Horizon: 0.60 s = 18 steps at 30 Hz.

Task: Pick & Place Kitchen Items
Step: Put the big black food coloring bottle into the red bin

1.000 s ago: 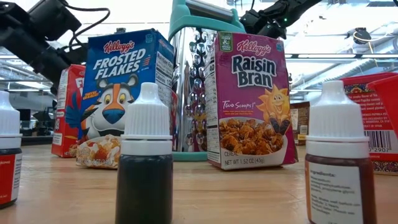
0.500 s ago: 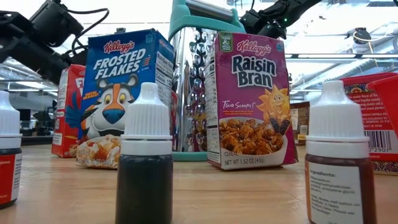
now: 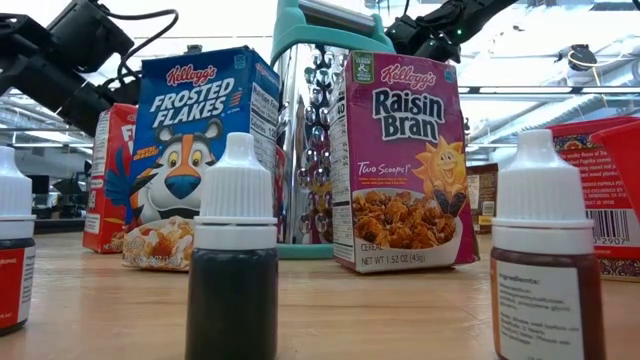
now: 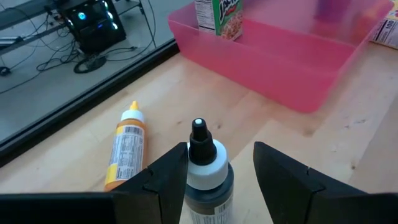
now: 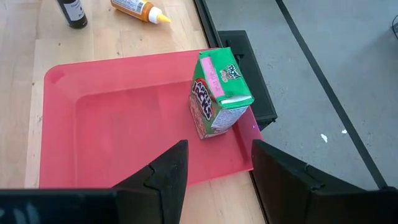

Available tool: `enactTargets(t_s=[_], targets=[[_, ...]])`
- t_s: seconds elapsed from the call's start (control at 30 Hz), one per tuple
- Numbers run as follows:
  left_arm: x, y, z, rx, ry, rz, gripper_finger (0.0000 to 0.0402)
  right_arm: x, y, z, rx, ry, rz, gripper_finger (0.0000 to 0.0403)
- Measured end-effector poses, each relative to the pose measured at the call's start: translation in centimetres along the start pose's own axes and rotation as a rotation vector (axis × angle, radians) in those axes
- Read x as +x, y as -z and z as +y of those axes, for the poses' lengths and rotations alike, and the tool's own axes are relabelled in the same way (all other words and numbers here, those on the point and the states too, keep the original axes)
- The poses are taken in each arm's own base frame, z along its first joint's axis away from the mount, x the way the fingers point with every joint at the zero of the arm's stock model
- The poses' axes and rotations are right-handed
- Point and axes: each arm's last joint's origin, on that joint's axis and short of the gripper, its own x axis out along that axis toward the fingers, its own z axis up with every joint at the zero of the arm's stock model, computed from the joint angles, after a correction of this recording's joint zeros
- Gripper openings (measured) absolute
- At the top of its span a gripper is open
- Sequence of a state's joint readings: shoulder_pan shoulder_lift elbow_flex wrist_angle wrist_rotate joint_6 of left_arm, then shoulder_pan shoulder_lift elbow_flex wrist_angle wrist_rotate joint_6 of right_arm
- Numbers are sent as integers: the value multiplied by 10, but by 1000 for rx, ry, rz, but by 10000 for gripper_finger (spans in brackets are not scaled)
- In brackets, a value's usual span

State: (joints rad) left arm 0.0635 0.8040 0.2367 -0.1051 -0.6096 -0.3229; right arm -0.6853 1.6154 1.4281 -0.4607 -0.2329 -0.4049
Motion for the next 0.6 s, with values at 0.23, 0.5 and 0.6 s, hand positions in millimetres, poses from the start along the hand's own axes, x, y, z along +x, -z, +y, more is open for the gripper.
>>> enactTargets(t_s=[0.23,0.5,0.6], targets=[[-1,0,1,0,-23,-9,186,0,0,0,0,0,0,171],[-9,-16,3,41,-59,8,186,0,0,0,0,0,0,171],[-10,-16,4,33,-73,27,186,0,0,0,0,1,-2,171]])
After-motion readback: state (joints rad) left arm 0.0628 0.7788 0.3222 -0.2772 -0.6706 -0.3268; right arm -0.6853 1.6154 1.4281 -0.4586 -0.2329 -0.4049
